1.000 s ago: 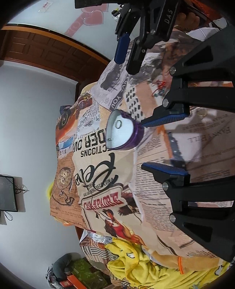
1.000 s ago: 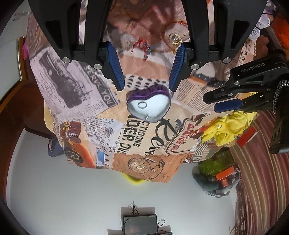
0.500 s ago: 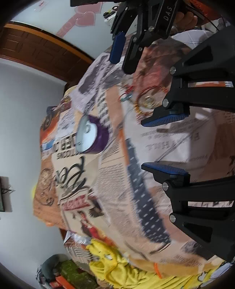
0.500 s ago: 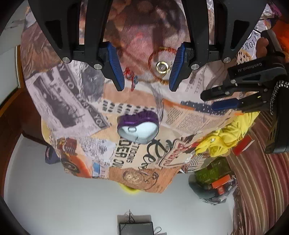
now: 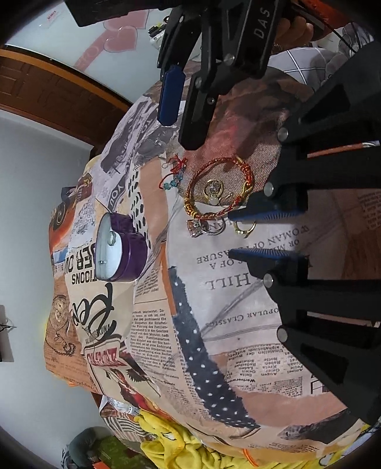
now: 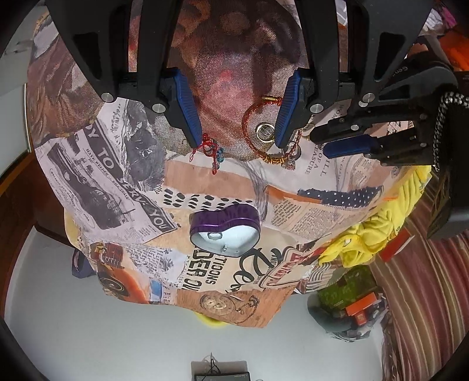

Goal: Organize jewelry

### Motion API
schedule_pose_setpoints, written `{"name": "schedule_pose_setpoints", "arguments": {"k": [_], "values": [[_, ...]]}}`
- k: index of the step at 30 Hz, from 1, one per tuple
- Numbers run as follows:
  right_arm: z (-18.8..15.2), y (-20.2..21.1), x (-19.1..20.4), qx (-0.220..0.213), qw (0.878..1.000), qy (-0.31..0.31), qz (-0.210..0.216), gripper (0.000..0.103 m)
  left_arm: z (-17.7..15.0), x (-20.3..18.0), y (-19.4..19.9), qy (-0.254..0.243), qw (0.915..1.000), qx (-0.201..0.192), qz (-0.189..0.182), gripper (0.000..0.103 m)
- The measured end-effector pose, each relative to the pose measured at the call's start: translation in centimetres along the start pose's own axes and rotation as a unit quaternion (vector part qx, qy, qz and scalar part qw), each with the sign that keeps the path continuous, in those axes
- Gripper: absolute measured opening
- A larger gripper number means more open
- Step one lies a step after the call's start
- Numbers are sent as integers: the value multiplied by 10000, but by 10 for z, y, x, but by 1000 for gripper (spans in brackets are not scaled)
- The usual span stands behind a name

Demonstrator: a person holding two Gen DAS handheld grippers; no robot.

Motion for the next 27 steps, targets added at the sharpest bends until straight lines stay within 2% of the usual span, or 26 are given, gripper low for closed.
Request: {"name": "schedule_pose_setpoints", "arguments": {"k": [9, 13, 18, 21, 23, 25, 27], "values": [[-2, -14, 1, 105, 9999, 8, 82, 47, -6, 0, -8, 99, 9999, 63, -32, 13], [-1, -20, 4, 134, 9998, 87, 99, 47, -7, 0, -10, 132, 9999, 39, -26, 6], [1, -30, 8, 143, 9996, 173, 158, 47, -7, 3, -8, 255, 9996, 2, -141, 5], [2, -37, 12, 166, 9993, 232, 227, 47, -4, 9, -4, 288, 9995, -46, -78, 4], [3, -41, 14, 170, 9992, 267, 255, 44, -1, 12, 0, 305, 9995, -118, -38, 3], [4, -45, 17, 198, 9988, 326, 322, 35, 3, 16, 4, 328, 9993, -186, -4, 3], [4, -49, 20, 237, 9984, 362, 364, 33, 6, 20, 6, 336, 9992, -237, 29, 3]]}}
Point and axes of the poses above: each gripper's, at about its wrist camera, not at the fingertips, and y roughly against the way its jaws point, x to its left, z to its top, the point moved 8 cm from there along -y, roughly the way its jaws point, and after that the axes turned 6 degrees about -x, right-handed, at the moved point
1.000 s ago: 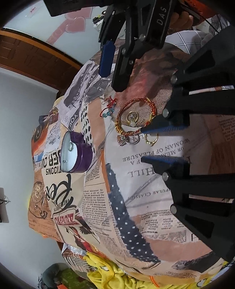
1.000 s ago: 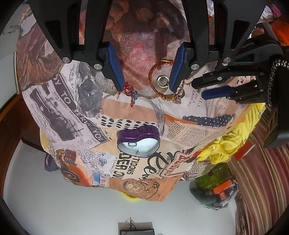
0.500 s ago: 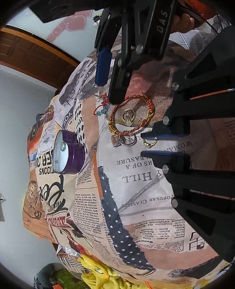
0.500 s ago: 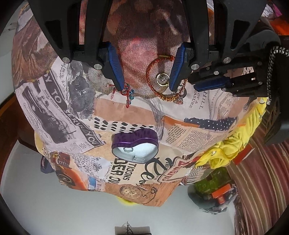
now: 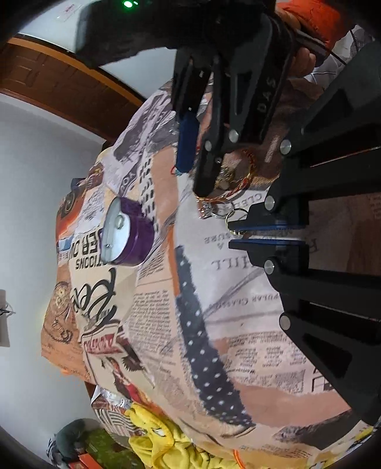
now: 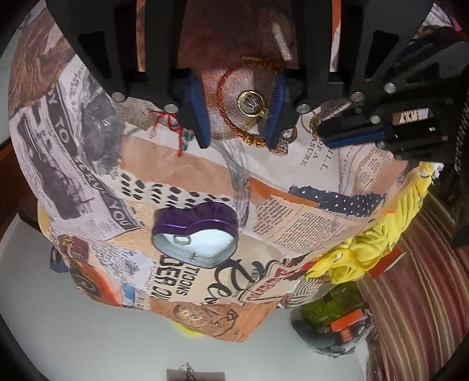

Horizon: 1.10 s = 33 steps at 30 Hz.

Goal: Organize jewelry

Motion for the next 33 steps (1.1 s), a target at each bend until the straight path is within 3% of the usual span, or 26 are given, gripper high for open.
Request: {"name": "schedule_pose_setpoints", "arguments": {"k": [8, 9, 13, 21, 27, 29, 31, 33], "values": [[-3, -10, -1, 100, 9999, 65, 69, 17, 3, 6, -1, 81, 10000, -9, 14, 3], [-4, -10, -1, 111, 9999, 66, 106, 11, 3, 6, -1, 87, 10000, -1, 15, 3], [-4, -8, 0, 89, 9998, 62, 186, 5, 2, 6, -2, 95, 9999, 8, 34, 3], [5, 13, -6, -246, 9995, -89, 149, 3, 6, 8, 5, 157, 9998, -67, 59, 3], [9, 26, -12, -330, 9992, -5, -224, 4, 9, 9, 11, 223, 9996, -144, 69, 3], [7, 24, -13, -244, 9994, 6, -236, 7, 10, 10, 12, 228, 9996, -154, 70, 3], [4, 18, -14, -75, 9999, -80, -105, 30, 10, 10, 13, 234, 9996, -154, 61, 3], [3, 16, -14, -18, 9999, -158, 25, 45, 10, 10, 13, 230, 9996, -150, 68, 3]]}}
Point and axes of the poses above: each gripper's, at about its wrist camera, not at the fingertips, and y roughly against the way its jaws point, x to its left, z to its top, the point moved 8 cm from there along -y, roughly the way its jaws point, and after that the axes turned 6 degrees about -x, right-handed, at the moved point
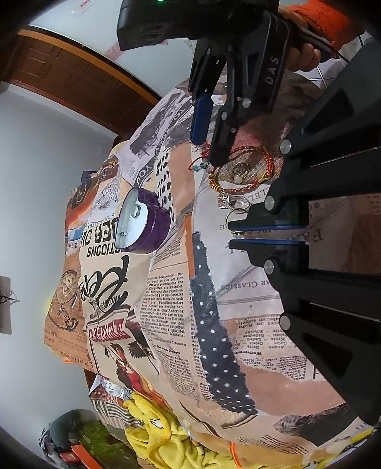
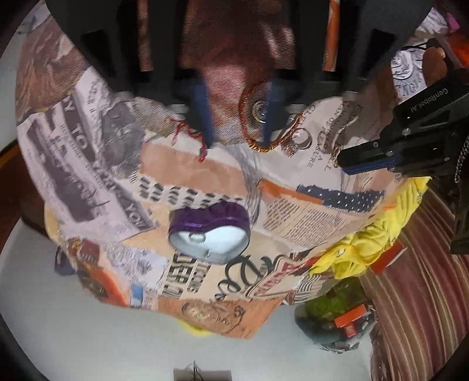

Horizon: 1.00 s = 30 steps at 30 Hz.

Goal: Organize jewelry
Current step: 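Lift the bracelet and ring and carry both over the tin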

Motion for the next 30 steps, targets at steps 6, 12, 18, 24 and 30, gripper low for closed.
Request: {"name": "schedule_pose_setpoints", "arguments": {"k": [6, 12, 18, 24, 30], "values": [[0, -5, 8, -31, 9999, 136, 70, 45, -1, 1, -1, 16, 10000, 16, 10, 3], [-3, -20, 11, 151, 9996, 103, 225, 36, 0, 5, -3, 49, 10000, 26, 35, 3], [-9, -30, 10, 269, 9990, 108, 329, 16, 1, 9, -5, 83, 9999, 30, 55, 3], [-9, -20, 11, 154, 9991, 139, 365, 5, 1, 10, -5, 76, 9999, 19, 69, 3], [1, 2, 3, -115, 9993, -79, 345, 5, 8, 7, 1, 38, 9999, -78, 71, 3]]}}
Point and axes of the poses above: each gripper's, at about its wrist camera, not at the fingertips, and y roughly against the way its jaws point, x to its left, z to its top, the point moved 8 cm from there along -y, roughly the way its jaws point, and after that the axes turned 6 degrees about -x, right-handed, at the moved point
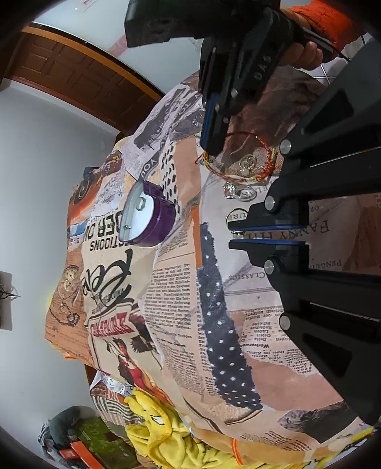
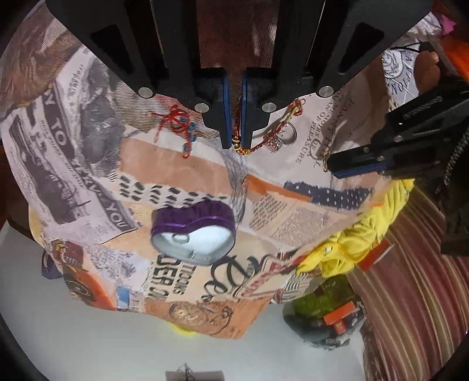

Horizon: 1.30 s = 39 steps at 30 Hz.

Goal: Organize jewelry
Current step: 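Lift the bracelet and ring and carry both over the tin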

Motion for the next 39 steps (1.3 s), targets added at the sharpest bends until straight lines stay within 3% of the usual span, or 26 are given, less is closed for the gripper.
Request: {"name": "schedule_pose_setpoints", "arguments": {"k": [9, 21, 39], "values": [[19, 30, -4, -419, 9990, -60, -168, 5, 18, -10, 13, -91, 9997, -239, -52, 3], [55, 38, -19, -838, 9954, -192, -432, 5, 53, -16, 14, -200, 9984, -519, -93, 3], [109, 4, -46, -1017, 9925, -307, -604, 5, 99, -15, -19, -297, 9970, -706, -127, 3]]}}
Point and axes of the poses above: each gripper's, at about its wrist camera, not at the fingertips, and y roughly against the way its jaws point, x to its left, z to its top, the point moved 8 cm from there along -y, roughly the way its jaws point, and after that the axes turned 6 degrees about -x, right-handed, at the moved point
